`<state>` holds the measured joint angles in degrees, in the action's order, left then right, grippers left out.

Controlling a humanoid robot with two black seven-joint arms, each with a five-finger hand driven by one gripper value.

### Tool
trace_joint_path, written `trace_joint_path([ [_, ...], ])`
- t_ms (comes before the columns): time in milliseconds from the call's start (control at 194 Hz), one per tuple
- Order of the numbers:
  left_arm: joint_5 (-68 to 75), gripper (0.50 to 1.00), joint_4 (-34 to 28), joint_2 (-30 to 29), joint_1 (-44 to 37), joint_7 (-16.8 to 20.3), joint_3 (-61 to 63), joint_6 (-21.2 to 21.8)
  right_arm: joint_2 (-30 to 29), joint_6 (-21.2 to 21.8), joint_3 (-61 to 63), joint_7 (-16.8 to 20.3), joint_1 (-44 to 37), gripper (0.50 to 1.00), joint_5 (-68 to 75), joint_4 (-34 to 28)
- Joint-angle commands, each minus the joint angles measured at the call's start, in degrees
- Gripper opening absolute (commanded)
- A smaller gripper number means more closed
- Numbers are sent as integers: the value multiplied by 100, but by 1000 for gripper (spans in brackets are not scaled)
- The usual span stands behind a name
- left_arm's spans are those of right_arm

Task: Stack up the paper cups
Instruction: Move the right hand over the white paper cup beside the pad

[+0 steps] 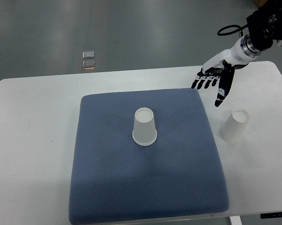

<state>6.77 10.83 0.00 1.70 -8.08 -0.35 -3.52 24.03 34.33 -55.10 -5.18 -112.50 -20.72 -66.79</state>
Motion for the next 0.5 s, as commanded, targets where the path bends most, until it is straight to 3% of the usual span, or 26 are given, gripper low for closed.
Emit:
trace_joint_path([
  [0,-1,1000,7,0,5,0,0,0,-65,21,-379,61,-598,928,-2,-703],
  [129,8,1000,7,0,5,0,0,0,-144,67,-686,69,-1213,928,-2,-1336],
  [253,-1,1000,51,0,5,0,0,0,-4,67,-722,113,-1494,928,33,-1468],
  [496,-1,1000,60,0,5,0,0,0,1244,67,-748,289,-2109,928,42,-1468],
])
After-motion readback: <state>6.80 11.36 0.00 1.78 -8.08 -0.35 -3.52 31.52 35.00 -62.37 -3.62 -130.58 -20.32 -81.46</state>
